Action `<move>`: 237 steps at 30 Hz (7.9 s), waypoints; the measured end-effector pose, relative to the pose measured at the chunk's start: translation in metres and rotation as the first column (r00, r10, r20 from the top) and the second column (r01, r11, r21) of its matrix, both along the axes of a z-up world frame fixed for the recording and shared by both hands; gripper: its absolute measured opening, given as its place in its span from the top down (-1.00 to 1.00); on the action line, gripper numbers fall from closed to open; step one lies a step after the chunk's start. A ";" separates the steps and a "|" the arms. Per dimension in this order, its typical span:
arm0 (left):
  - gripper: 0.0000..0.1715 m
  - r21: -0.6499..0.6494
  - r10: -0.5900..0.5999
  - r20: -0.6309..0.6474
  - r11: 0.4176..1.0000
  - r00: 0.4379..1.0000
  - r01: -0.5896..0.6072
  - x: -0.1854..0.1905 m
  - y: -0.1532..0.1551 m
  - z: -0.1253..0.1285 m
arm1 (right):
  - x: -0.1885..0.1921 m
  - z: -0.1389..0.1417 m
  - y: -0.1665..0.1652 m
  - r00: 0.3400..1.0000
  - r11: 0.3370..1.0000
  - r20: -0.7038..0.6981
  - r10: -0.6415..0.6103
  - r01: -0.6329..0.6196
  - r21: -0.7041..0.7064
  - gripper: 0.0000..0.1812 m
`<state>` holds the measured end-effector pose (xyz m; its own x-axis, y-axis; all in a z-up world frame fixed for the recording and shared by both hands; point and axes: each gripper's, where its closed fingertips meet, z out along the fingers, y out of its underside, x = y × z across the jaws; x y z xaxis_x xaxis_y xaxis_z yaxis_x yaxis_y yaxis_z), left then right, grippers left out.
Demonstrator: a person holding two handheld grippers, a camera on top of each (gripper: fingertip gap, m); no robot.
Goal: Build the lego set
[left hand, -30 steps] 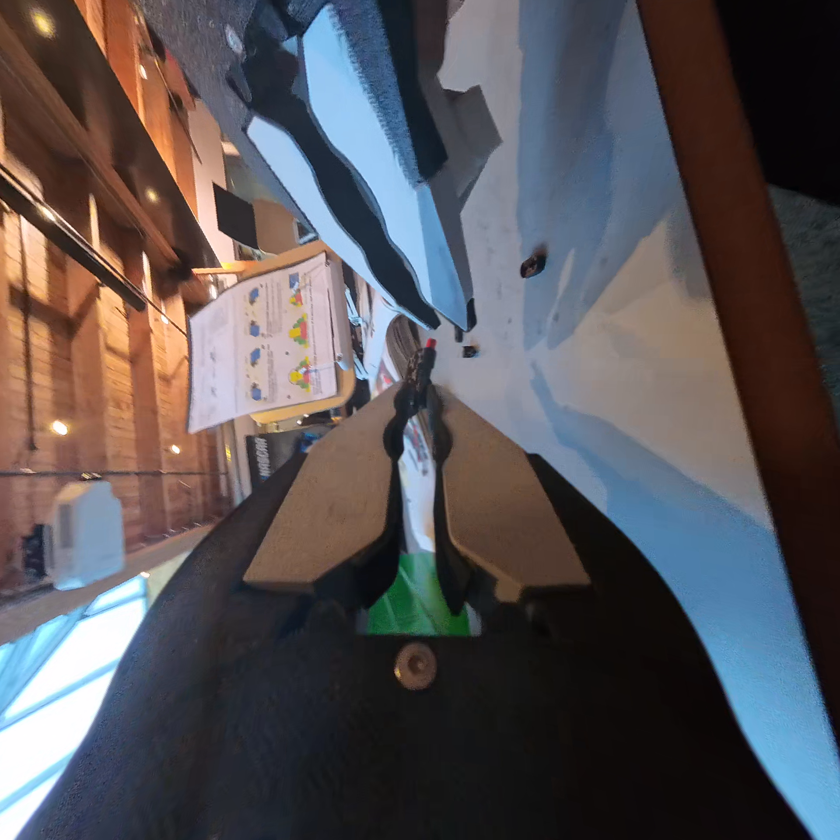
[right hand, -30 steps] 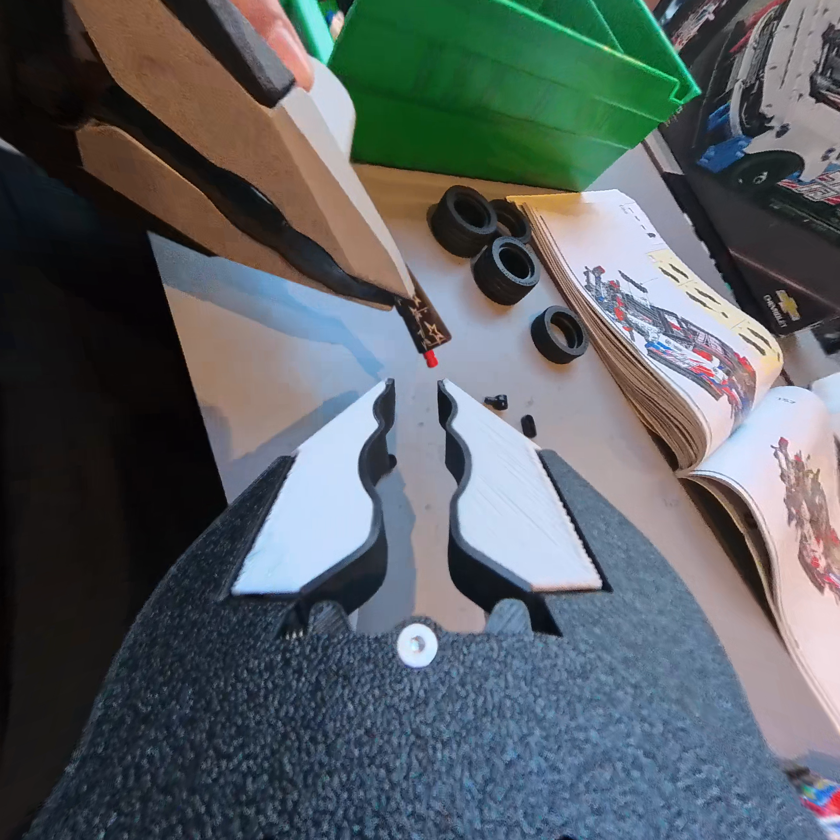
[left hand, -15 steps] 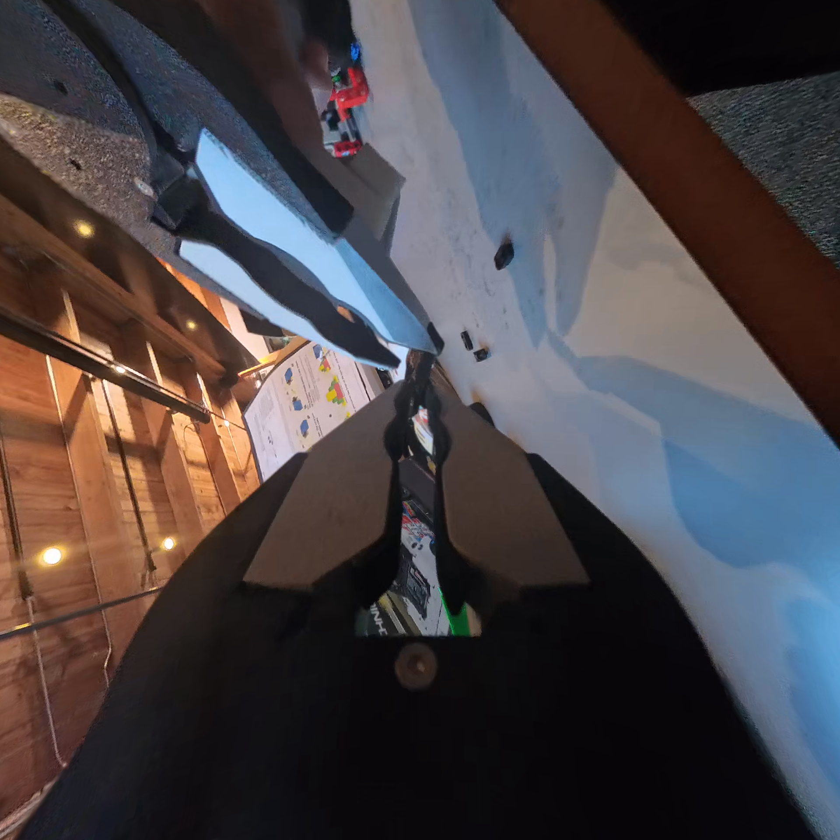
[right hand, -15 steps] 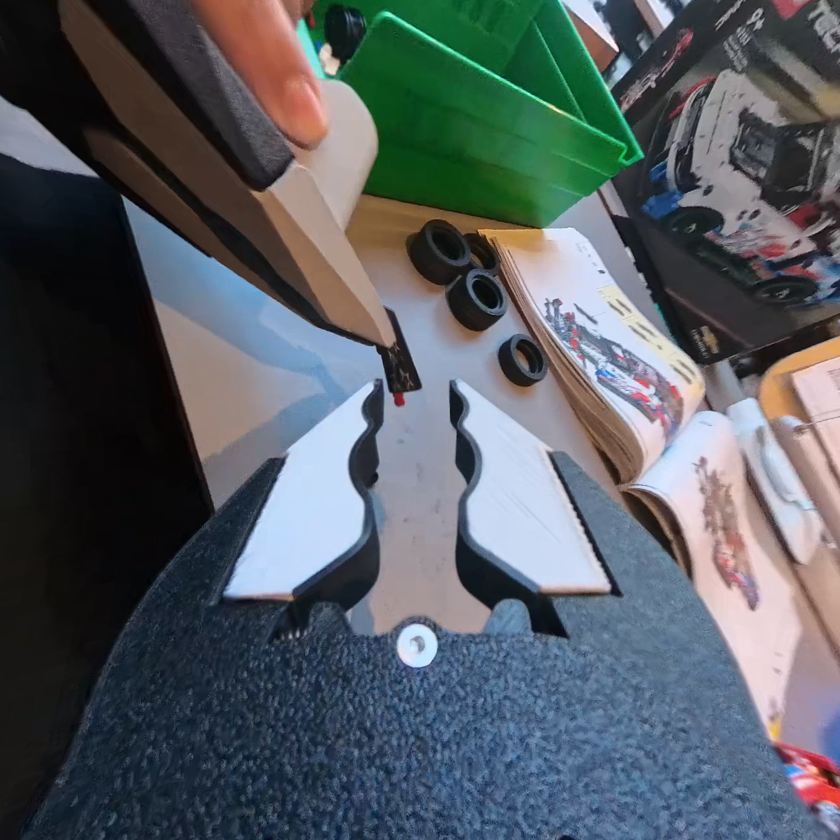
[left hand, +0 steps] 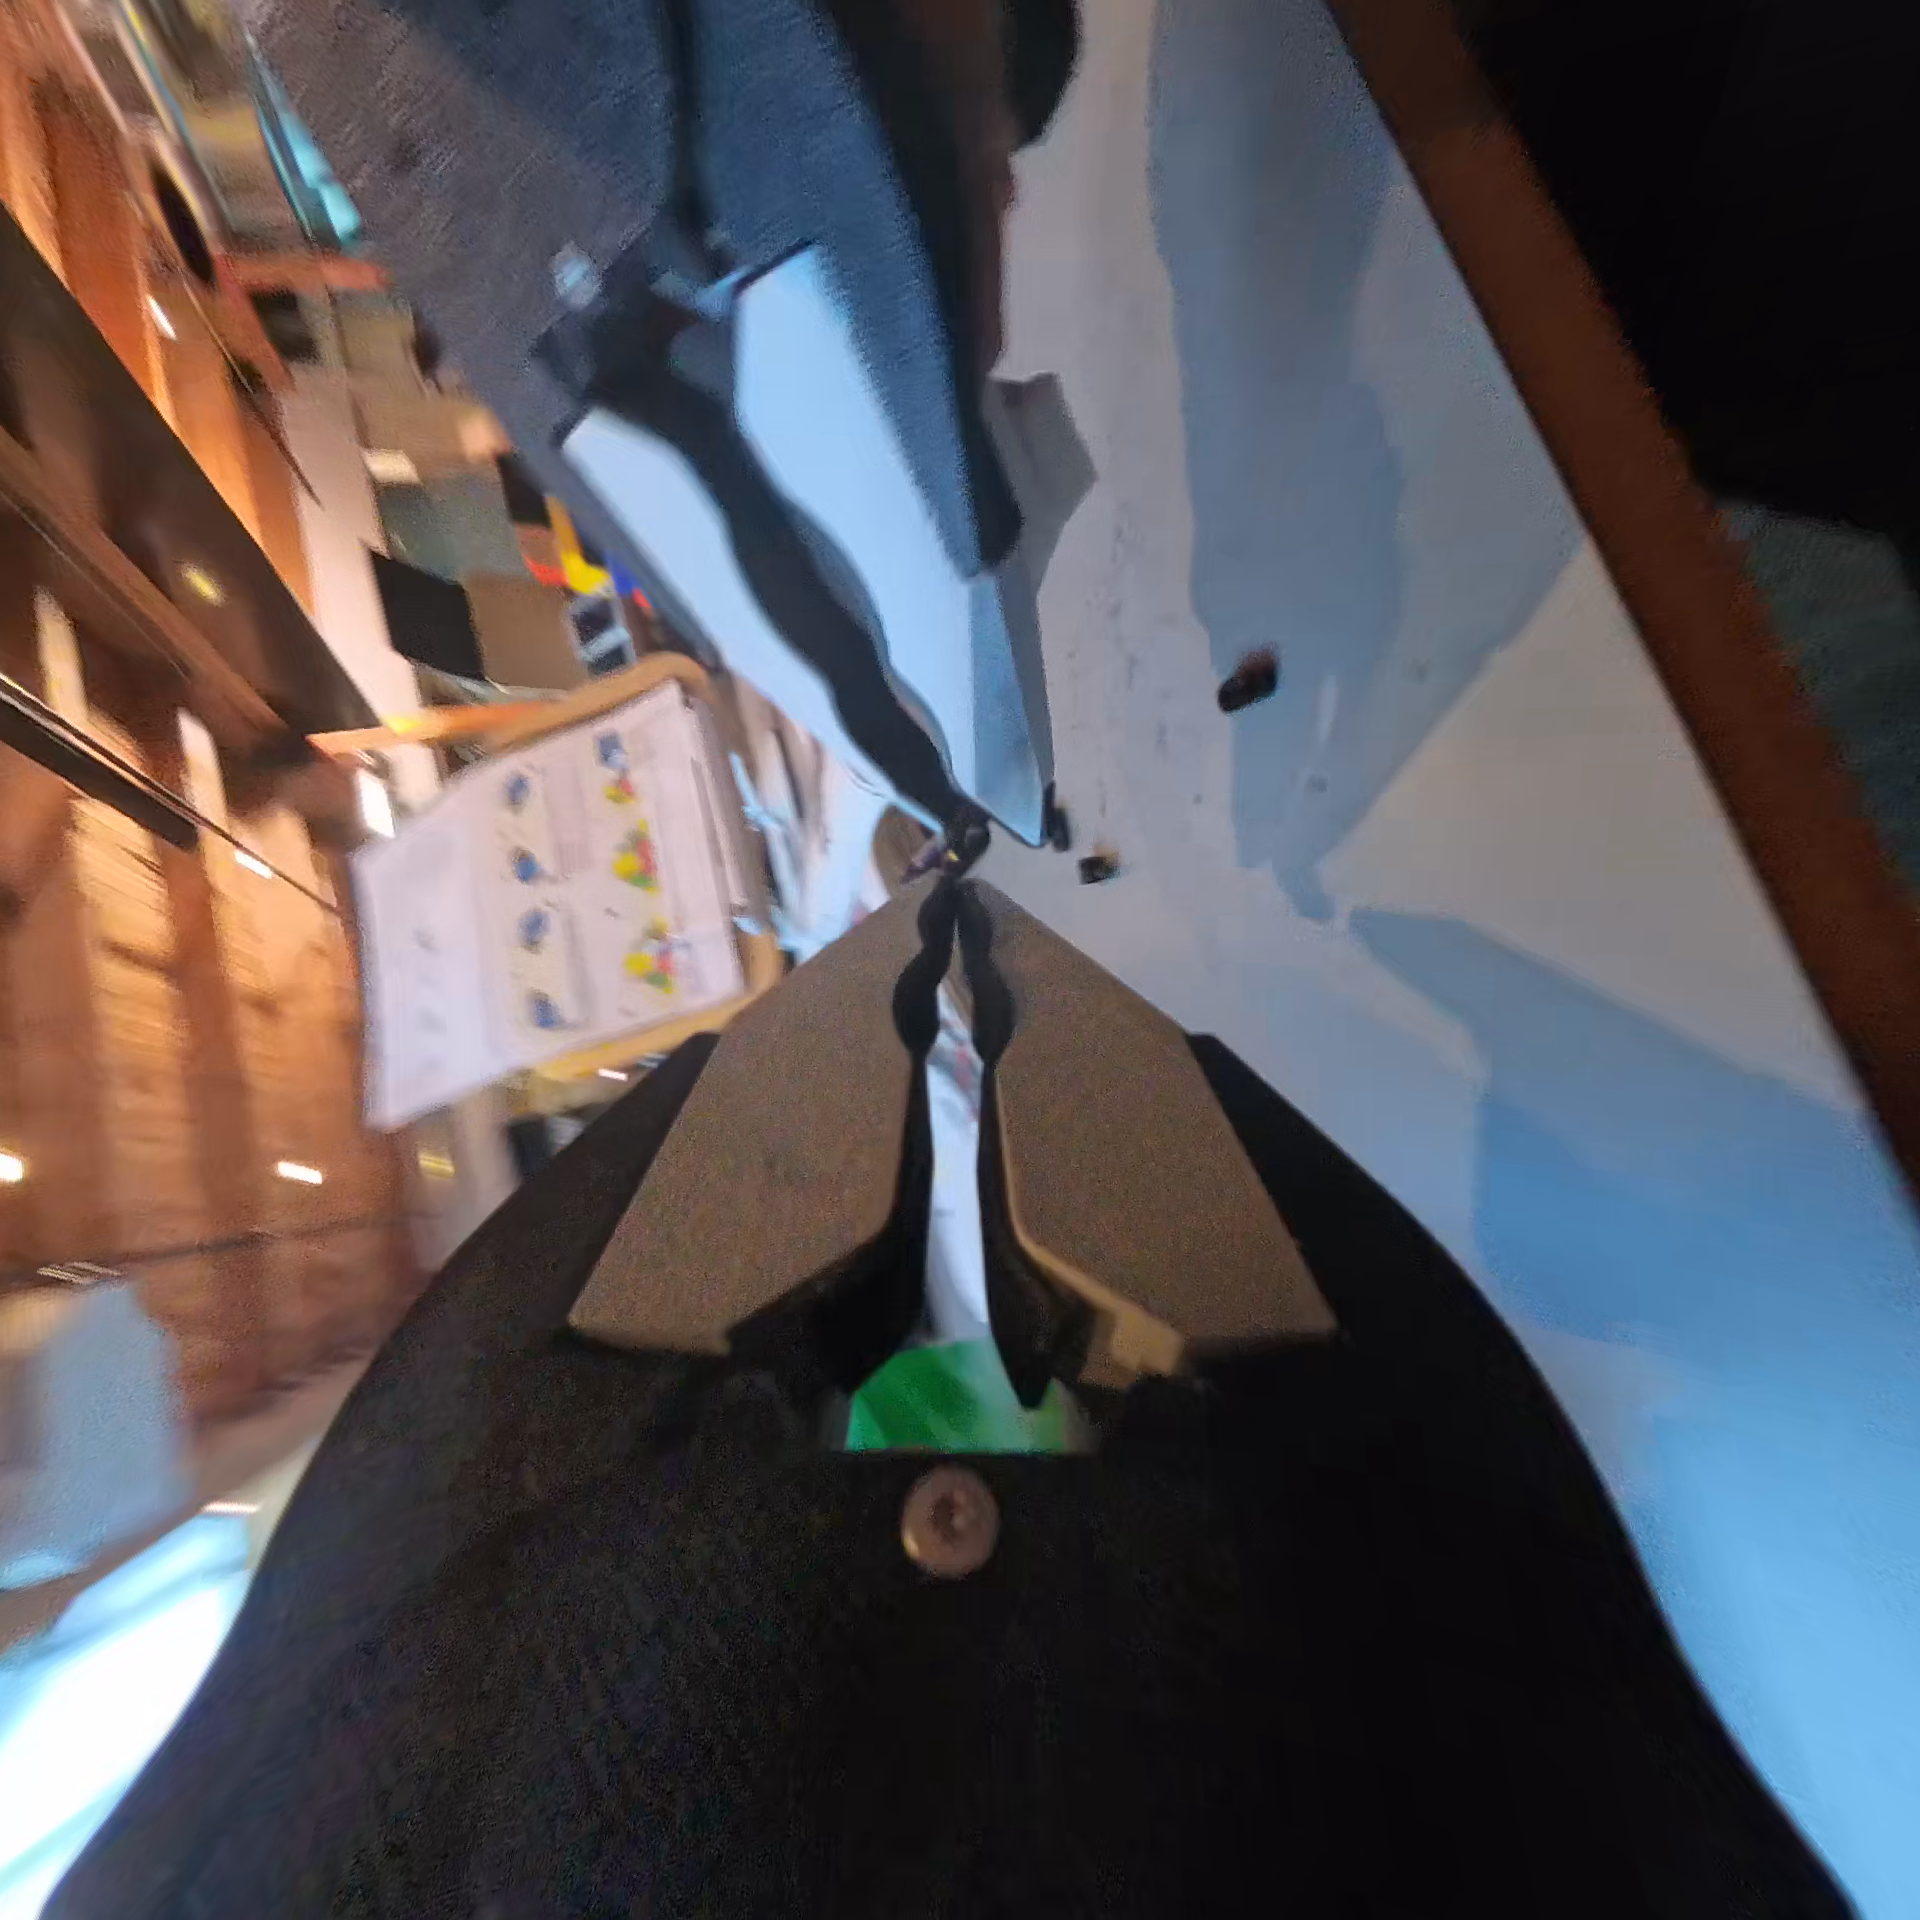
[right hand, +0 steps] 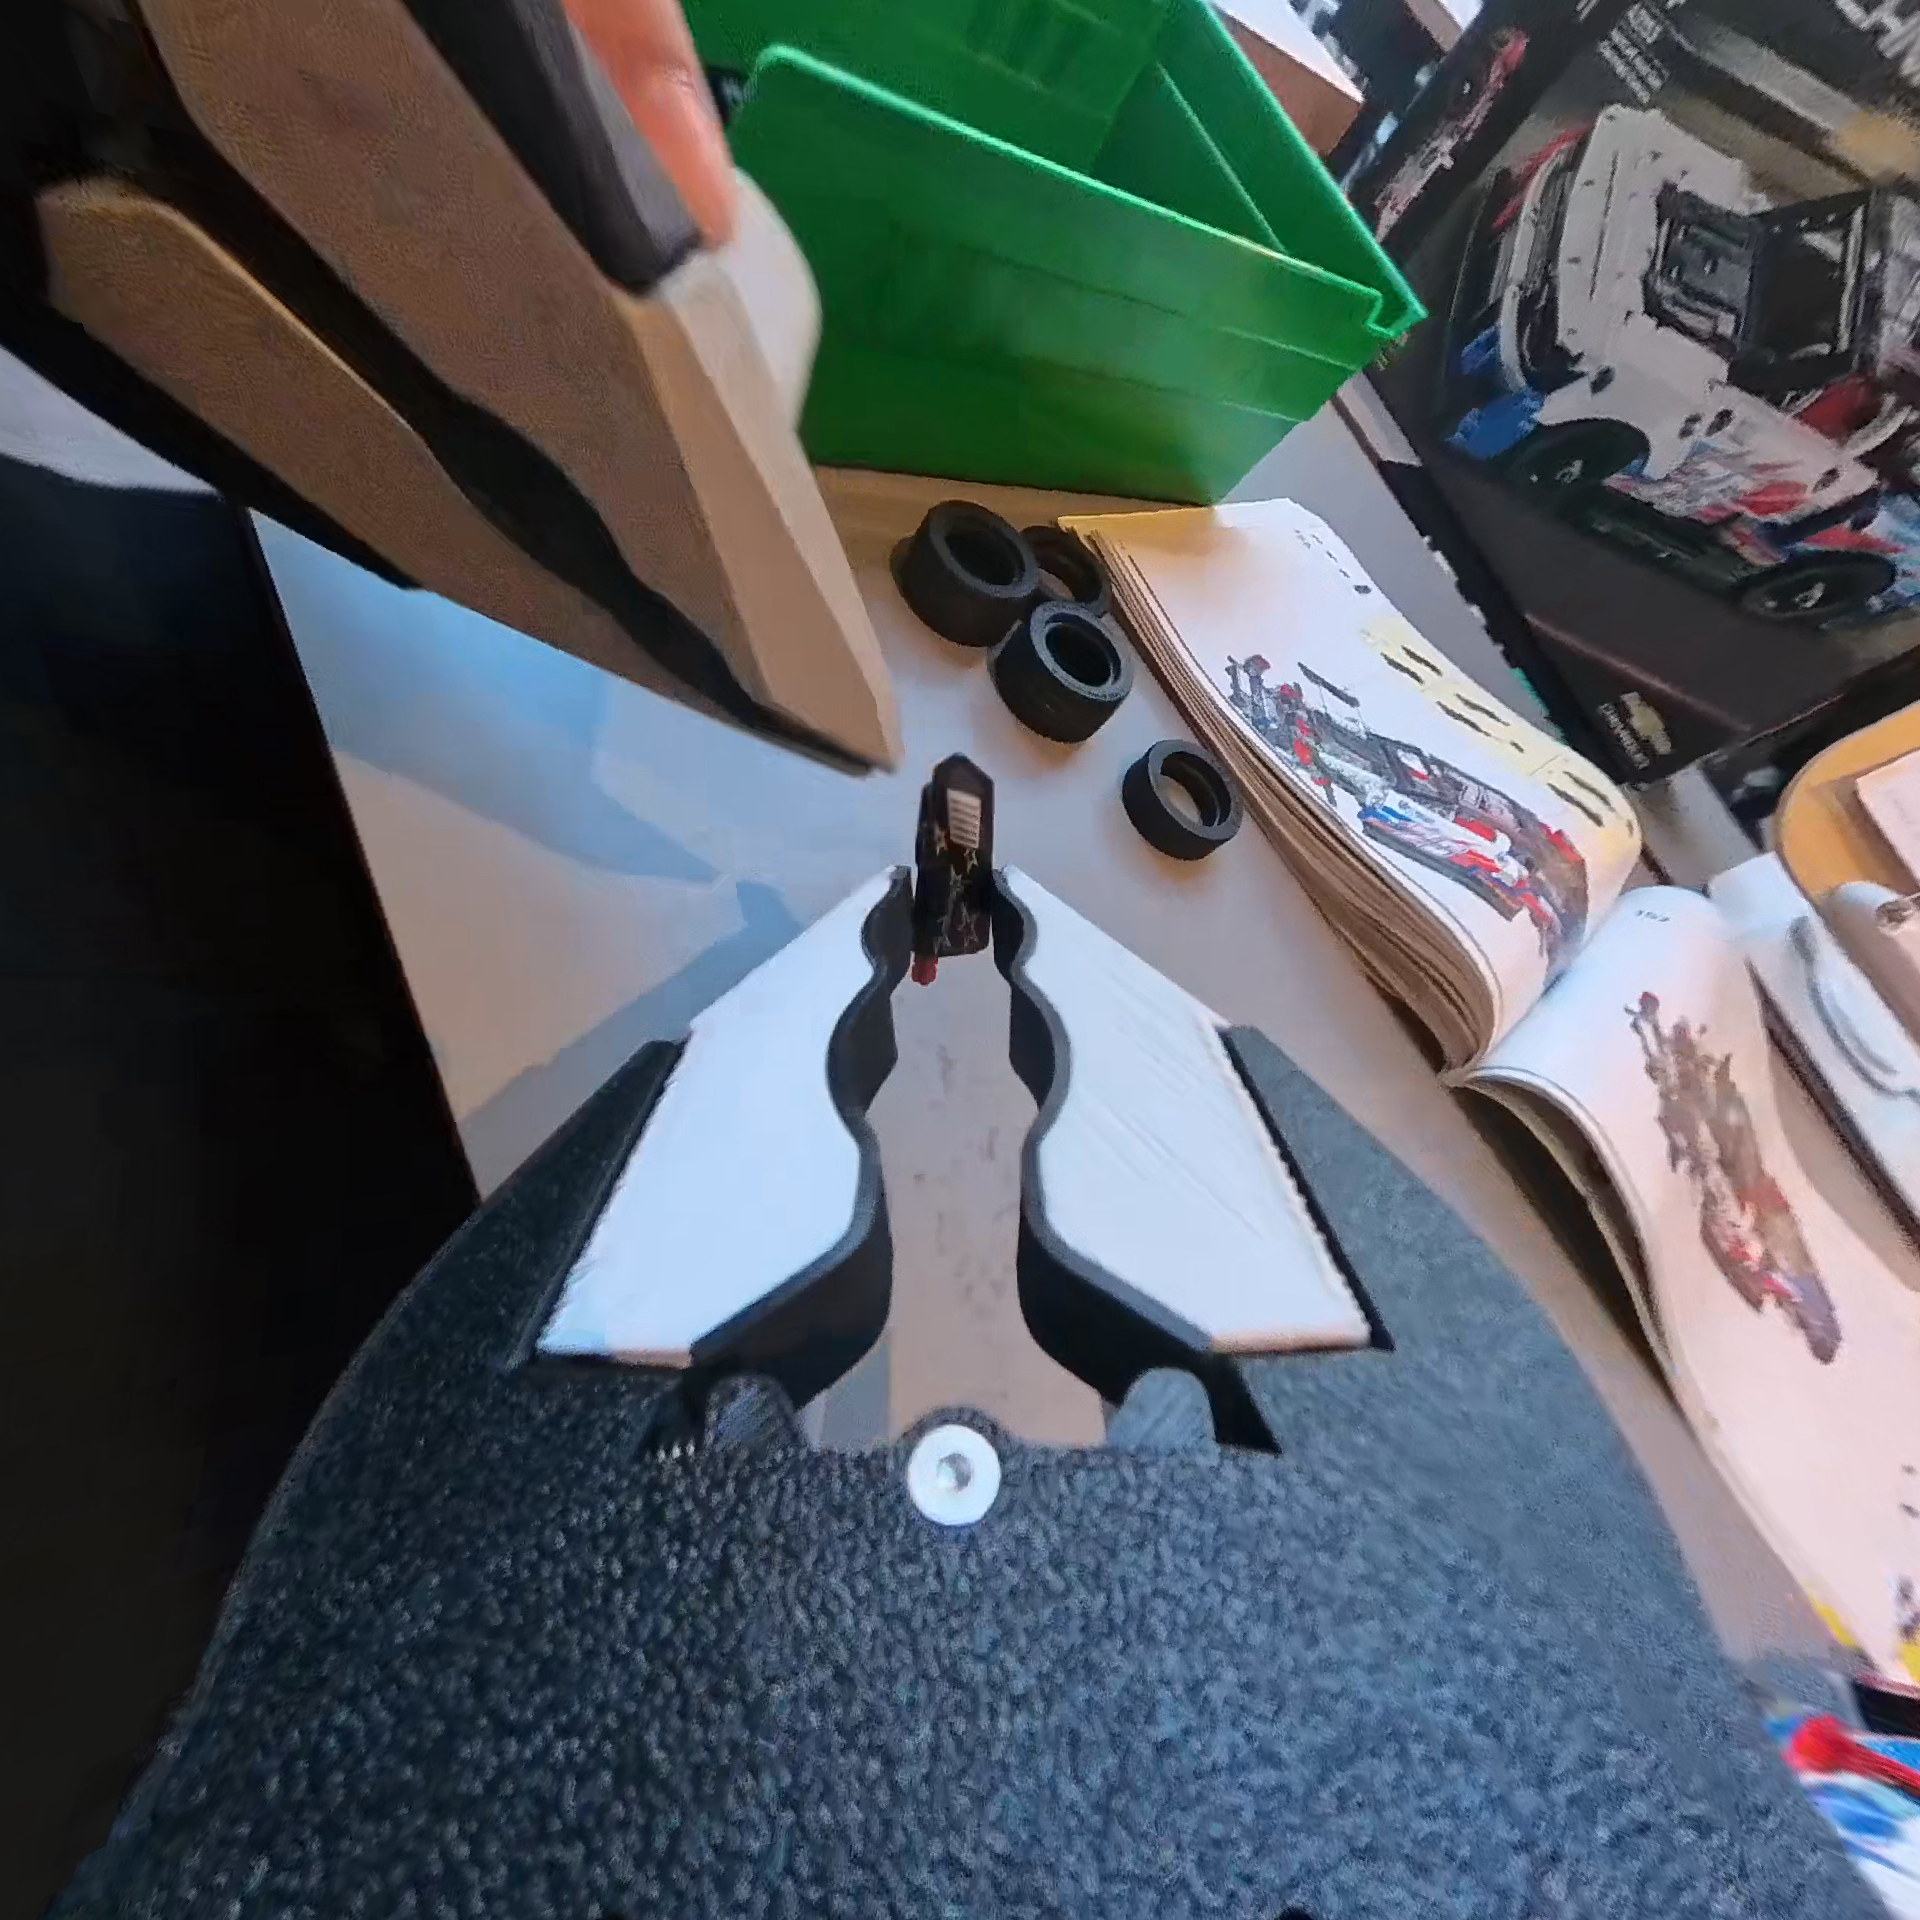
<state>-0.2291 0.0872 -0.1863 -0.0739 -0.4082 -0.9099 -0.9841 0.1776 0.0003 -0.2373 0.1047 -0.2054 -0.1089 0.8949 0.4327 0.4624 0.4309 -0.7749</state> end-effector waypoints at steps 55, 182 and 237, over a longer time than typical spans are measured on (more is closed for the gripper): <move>0.85 -0.827 0.585 0.548 0.487 0.597 0.281 0.030 0.014 -0.081 | 0.035 -0.010 0.005 0.999 0.722 -0.012 0.045 -0.041 -0.691 0.85; 0.96 -0.782 0.607 0.592 0.591 0.531 0.197 0.025 -0.056 -0.081 | 0.021 0.003 -0.018 0.995 0.728 -0.080 0.051 -0.092 -0.679 0.85; 0.85 -0.787 0.384 0.580 0.494 0.718 0.371 0.057 -0.028 -0.082 | 0.051 0.006 -0.014 0.996 0.741 -0.090 0.001 -0.062 -0.668 0.85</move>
<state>-0.1721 0.0591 -0.2680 0.3312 -0.9397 0.0852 -0.6412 -0.2904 -0.7103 -0.1864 0.0903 -0.1996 -0.1350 0.9537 -0.2689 0.3829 -0.2000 -0.9019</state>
